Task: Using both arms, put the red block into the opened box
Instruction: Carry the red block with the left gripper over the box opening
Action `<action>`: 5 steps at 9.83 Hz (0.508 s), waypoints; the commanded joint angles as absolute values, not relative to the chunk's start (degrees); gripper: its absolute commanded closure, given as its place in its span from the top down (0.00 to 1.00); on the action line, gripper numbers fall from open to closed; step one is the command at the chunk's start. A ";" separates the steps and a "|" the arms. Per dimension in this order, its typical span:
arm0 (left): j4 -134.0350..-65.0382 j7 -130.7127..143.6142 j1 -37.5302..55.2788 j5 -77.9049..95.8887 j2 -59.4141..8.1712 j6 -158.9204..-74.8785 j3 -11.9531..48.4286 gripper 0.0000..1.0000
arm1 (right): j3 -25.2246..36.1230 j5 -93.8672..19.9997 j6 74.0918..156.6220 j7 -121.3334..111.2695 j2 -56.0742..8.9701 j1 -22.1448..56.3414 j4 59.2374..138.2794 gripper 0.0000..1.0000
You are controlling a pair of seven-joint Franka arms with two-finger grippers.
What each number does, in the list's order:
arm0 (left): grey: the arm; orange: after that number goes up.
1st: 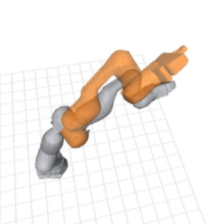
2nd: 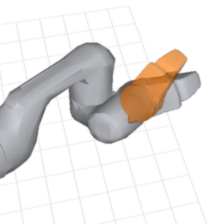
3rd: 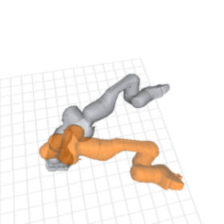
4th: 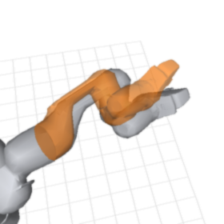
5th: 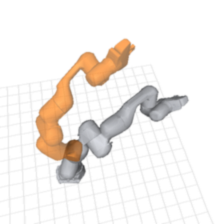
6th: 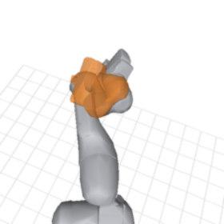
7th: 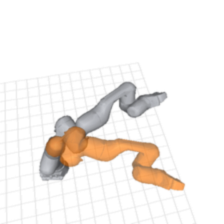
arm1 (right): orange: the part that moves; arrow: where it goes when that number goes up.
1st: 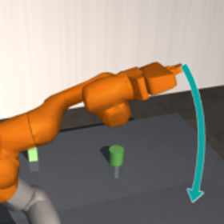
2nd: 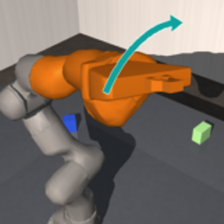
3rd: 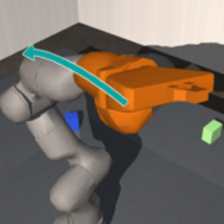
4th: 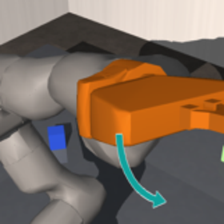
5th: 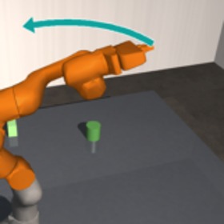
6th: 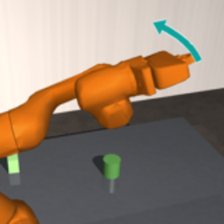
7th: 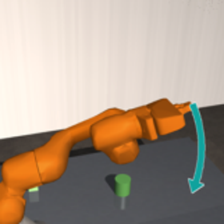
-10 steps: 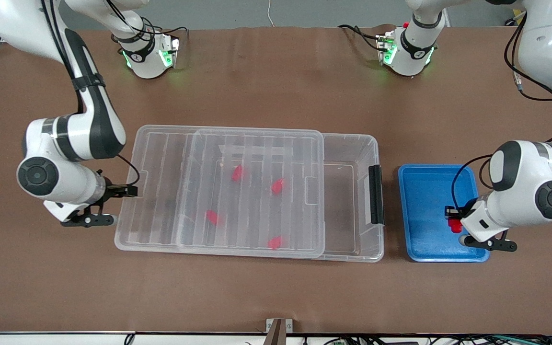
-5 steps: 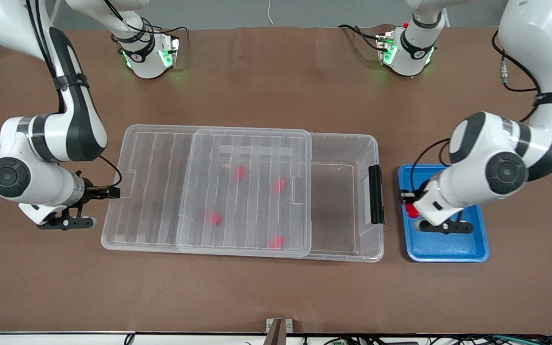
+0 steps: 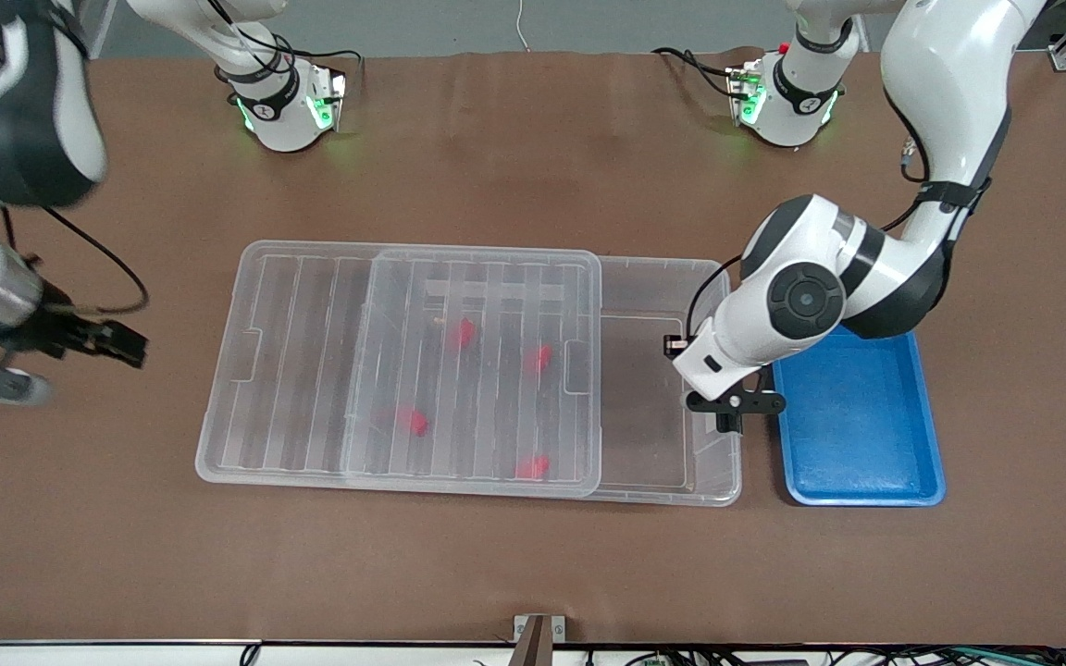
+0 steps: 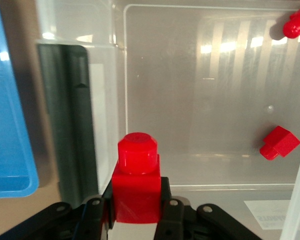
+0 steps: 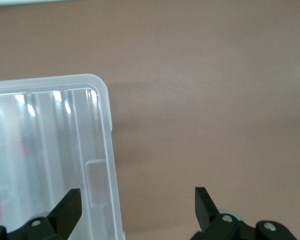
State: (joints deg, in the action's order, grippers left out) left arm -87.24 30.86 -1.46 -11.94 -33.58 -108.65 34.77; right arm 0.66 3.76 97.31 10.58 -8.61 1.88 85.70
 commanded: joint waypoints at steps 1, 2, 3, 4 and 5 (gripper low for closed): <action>-87.45 32.86 0.78 -12.30 -36.47 -111.87 34.19 0.00 | 2.19 0.10 92.49 11.16 -1.87 0.26 88.24 1.00; -87.54 34.35 1.75 -12.83 -37.26 -113.19 34.19 0.00 | 4.02 -0.87 88.81 8.99 -0.54 -0.08 88.16 1.00; -87.54 34.54 1.84 -14.66 -37.96 -113.38 34.10 0.00 | 8.22 -4.27 86.07 1.92 0.86 -0.35 88.33 1.00; -87.54 34.63 1.50 -16.59 -39.36 -113.47 34.10 0.00 | 11.39 -4.65 85.44 -4.16 0.97 -0.18 88.42 1.00; -87.54 34.63 1.49 -17.57 -40.85 -114.34 34.10 0.00 | 12.03 -4.66 85.43 -5.52 0.88 -0.35 88.50 1.00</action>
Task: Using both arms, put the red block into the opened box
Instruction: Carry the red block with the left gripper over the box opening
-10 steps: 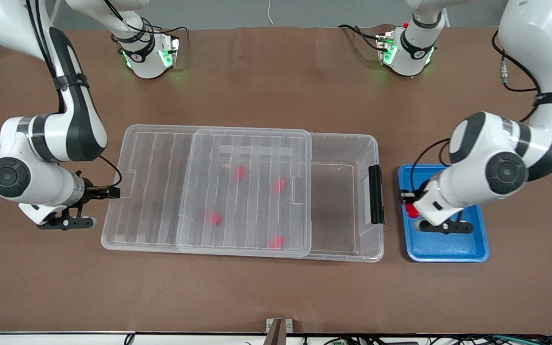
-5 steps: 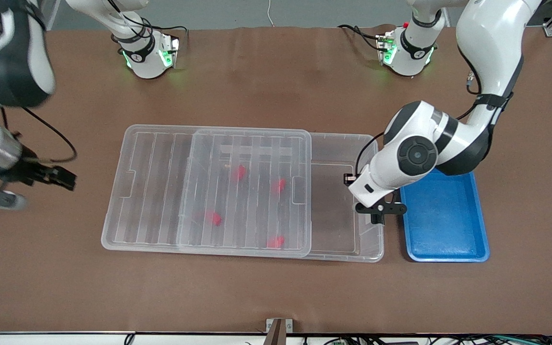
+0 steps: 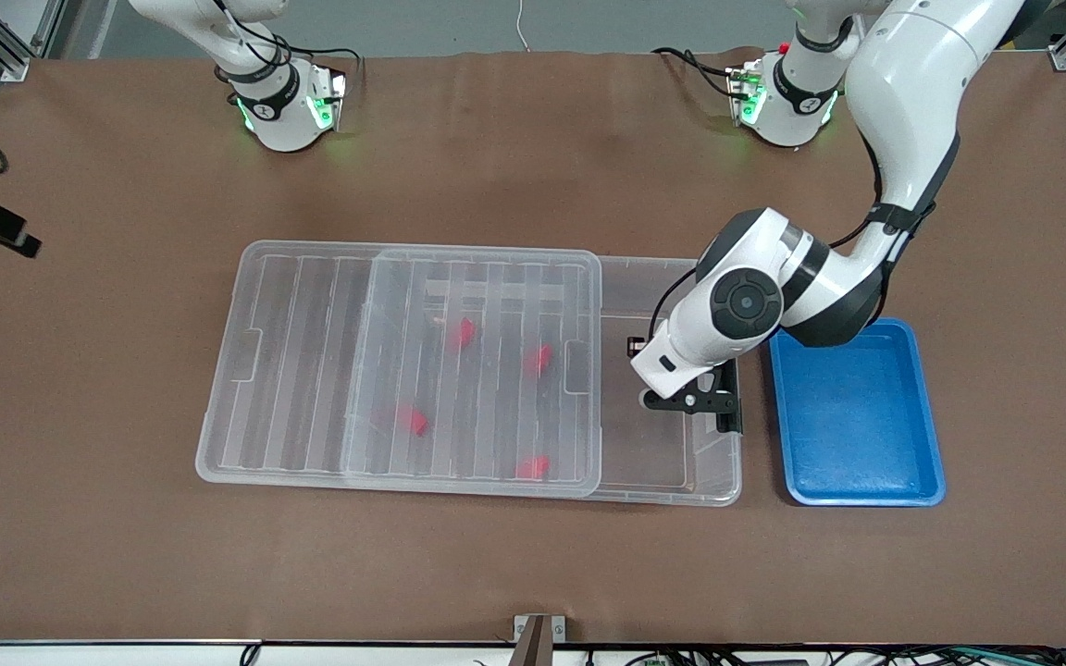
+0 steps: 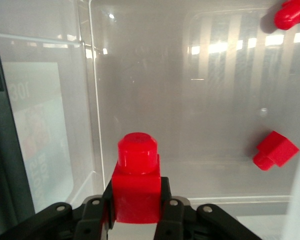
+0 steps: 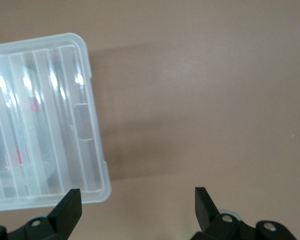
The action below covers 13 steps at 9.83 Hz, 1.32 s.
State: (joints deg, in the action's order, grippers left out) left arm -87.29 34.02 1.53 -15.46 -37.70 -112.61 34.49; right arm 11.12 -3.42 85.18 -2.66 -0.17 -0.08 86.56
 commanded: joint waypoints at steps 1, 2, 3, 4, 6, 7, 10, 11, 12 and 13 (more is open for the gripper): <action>-87.63 34.63 1.49 -18.45 -42.26 -115.65 34.10 0.01 | 12.04 -4.66 85.52 -5.54 0.79 -0.35 88.42 1.00; -87.63 34.63 1.49 -19.07 -44.10 -117.49 34.10 0.01 | 11.95 -4.66 85.43 -5.36 0.70 -0.70 88.42 1.00; -87.63 34.63 1.93 -19.16 -45.60 -119.25 34.10 0.01 | 11.43 -4.57 85.34 -5.36 0.70 -1.14 88.33 1.00; -87.63 34.63 2.02 -19.16 -46.92 -120.75 34.01 0.03 | 10.90 -4.57 85.34 -4.32 0.70 -1.32 88.16 1.00; -87.63 34.72 2.11 -19.86 -49.30 -122.51 34.01 0.08 | 8.10 -3.96 84.30 -1.32 0.70 -2.45 87.98 1.00; -87.63 34.72 2.63 -20.65 -49.74 -122.52 34.01 0.12 | 8.09 -4.04 84.20 -1.32 0.70 -2.46 87.89 1.00; -87.45 34.72 4.47 -20.83 -51.50 -124.80 31.74 0.21 | 8.17 -4.04 84.20 -1.41 0.70 -2.29 87.89 1.00; -87.45 34.72 5.44 -20.74 -51.50 -124.98 30.77 0.21 | 8.35 -4.04 84.20 -1.58 0.79 -2.29 87.89 1.00; -87.45 34.72 5.45 -20.74 -51.50 -124.98 30.41 0.34 | 8.44 -4.04 84.20 -1.67 0.79 -2.29 87.89 1.00; -87.45 33.93 5.45 -21.09 -51.33 -125.07 30.32 0.99 | 8.44 -4.04 84.20 -1.67 0.70 -2.29 87.89 1.00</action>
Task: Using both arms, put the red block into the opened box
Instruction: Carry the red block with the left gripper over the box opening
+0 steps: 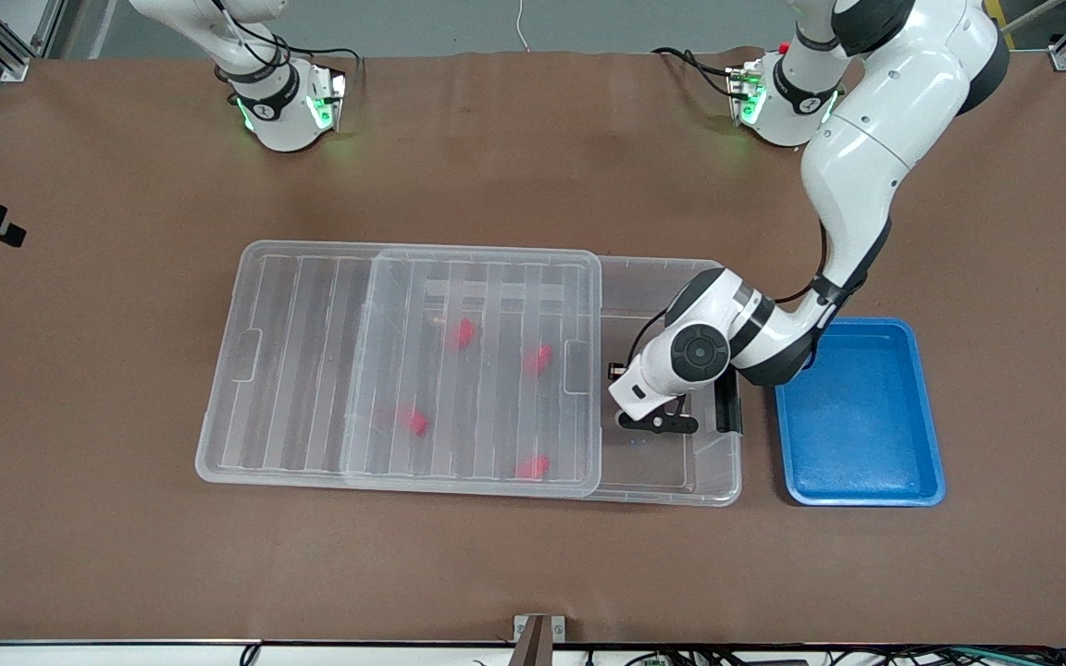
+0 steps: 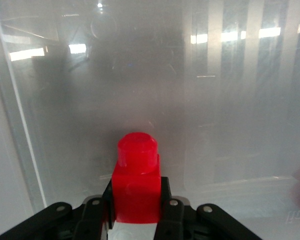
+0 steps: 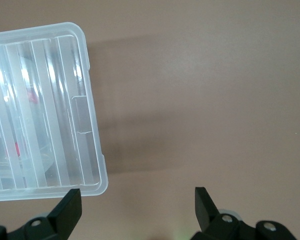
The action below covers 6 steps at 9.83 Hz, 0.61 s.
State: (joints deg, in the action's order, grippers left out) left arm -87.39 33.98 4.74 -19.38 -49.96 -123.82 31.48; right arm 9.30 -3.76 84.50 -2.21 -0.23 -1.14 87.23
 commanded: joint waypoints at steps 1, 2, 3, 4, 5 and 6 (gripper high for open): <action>-86.67 34.19 5.97 -21.70 -51.07 -125.07 30.41 1.00 | 8.44 -4.04 84.20 -1.67 0.79 -2.29 87.89 1.00; -85.79 34.19 5.89 -22.06 -50.02 -124.63 30.41 1.00 | 8.44 -4.04 84.20 -1.67 0.70 -2.29 87.89 1.00; -85.96 34.10 5.37 -22.06 -48.44 -123.85 30.41 1.00 | 8.44 -4.04 84.20 -1.67 0.79 -2.37 87.80 1.00; -85.87 34.36 5.19 -22.06 -46.95 -122.01 30.76 1.00 | 8.52 -4.04 84.20 -1.76 0.70 -2.37 87.80 1.00; -85.87 34.19 5.01 -22.06 -45.19 -120.69 30.85 1.00 | 8.53 -4.04 84.20 -1.76 0.70 -2.46 87.89 1.00; -85.87 34.02 5.01 -21.54 -43.26 -119.89 30.94 1.00 | 8.53 -4.04 84.20 -1.76 0.70 -2.46 87.89 1.00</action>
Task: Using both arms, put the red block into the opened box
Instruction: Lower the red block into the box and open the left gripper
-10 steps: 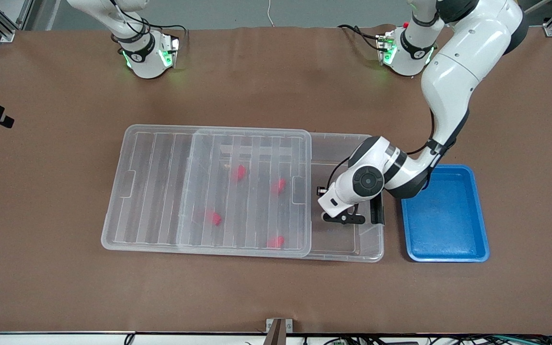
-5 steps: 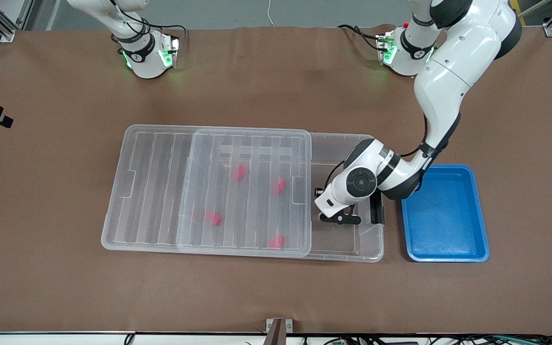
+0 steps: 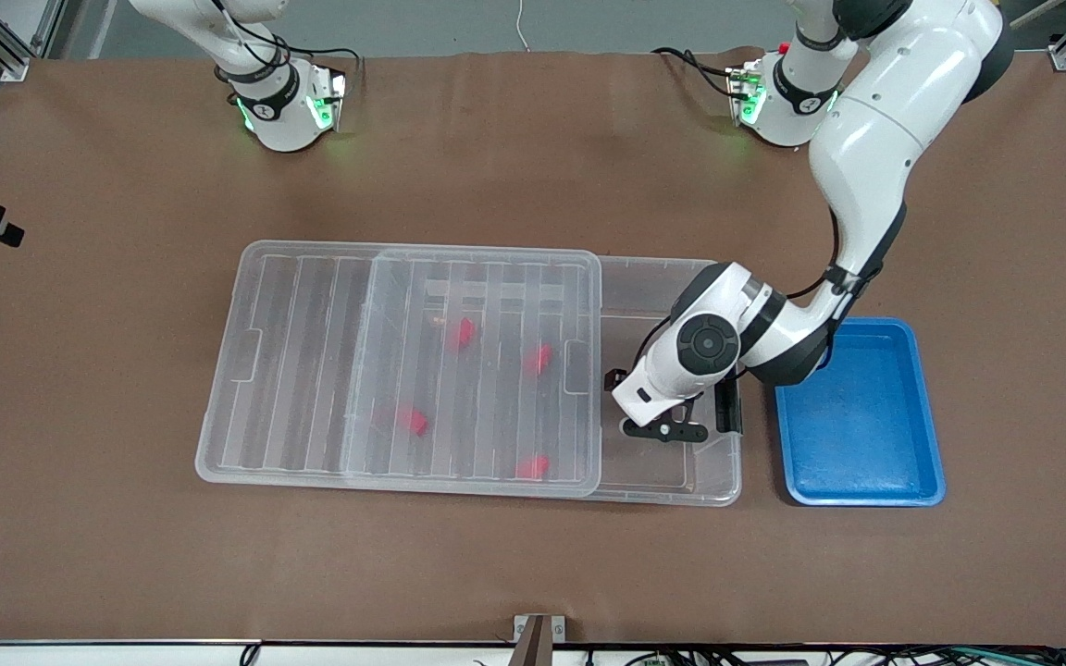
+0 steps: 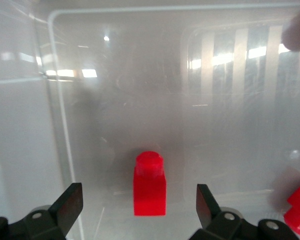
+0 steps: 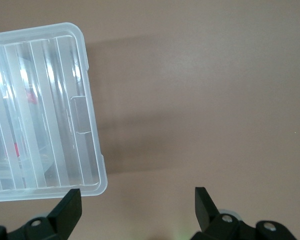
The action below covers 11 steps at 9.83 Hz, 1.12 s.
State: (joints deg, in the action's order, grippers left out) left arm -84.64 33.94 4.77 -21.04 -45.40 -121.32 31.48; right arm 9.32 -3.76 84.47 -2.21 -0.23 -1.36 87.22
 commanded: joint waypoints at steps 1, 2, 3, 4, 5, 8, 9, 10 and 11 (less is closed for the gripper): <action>-85.78 34.10 5.01 -21.36 -42.11 -119.27 31.46 1.00 | 8.53 -4.04 84.20 -1.76 0.70 -2.46 87.89 1.00; -85.69 34.10 4.75 -21.27 -40.62 -118.92 32.42 1.00 | 8.53 -4.04 84.20 -1.76 0.70 -2.46 87.89 1.00; -85.52 34.01 4.66 -21.27 -38.26 -117.18 32.43 1.00 | 8.53 -4.04 84.20 -1.76 0.70 -2.46 87.89 1.00; -84.39 33.67 4.05 -21.27 -35.62 -114.20 32.52 1.00 | 8.53 -4.04 83.85 -1.76 0.70 -2.55 88.06 1.00; -82.55 32.36 3.43 -21.27 -33.33 -110.52 32.61 1.00 | 8.53 -4.30 83.85 -1.76 0.62 -2.37 87.98 1.00; -79.89 22.54 -1.91 -21.27 -26.39 -102.94 32.78 1.00 | 8.18 -5.09 85.42 -6.73 -1.57 -1.06 88.77 0.29; -79.37 20.67 -3.93 -21.18 -24.19 -100.57 32.70 1.00 | 8.26 -5.53 89.69 -9.29 -3.32 0.25 90.86 0.05; -78.32 19.78 -5.96 -21.09 -22.60 -99.15 32.87 1.00 | 8.17 -5.54 94.26 -10.88 -5.51 1.48 93.49 0.00; -77.79 19.08 -7.19 -19.27 -20.33 -97.92 32.70 1.00 | 8.17 -5.54 98.83 -13.33 -8.06 2.54 95.52 0.00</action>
